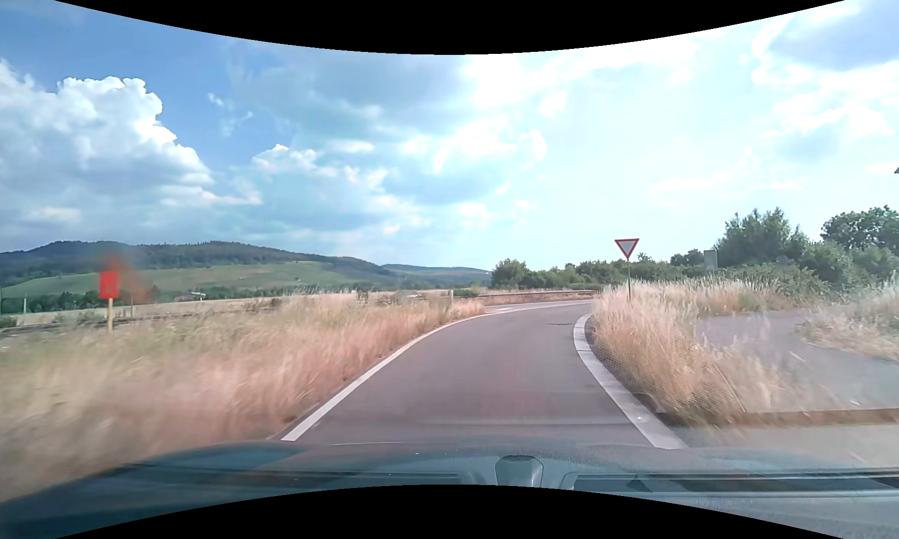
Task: Follow the waypoints while adhering to traffic rules and regulations
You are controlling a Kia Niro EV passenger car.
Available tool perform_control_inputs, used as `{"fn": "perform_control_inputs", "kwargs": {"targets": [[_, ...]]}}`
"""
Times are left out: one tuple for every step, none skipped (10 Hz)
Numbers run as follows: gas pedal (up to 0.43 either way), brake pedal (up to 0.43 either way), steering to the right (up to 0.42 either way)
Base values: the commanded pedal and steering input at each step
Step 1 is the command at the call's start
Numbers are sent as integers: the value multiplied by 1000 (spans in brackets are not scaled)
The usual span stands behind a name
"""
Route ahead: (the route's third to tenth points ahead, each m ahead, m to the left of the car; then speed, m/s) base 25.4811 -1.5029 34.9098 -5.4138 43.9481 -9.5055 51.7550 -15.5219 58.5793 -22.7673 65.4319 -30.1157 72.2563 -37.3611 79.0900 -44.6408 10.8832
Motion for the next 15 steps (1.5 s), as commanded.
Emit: {"fn": "perform_control_inputs", "kwargs": {"targets": [[0, 0, 52], [0, 0, 55], [0, 0, 60], [20, 0, 66], [20, 0, 67], [28, 0, 67], [28, 0, 67], [39, 0, 69], [47, 0, 73], [47, 0, 76], [59, 0, 76], [59, 0, 79], [67, 0, 85], [67, 0, 94], [79, 0, 103]]}}
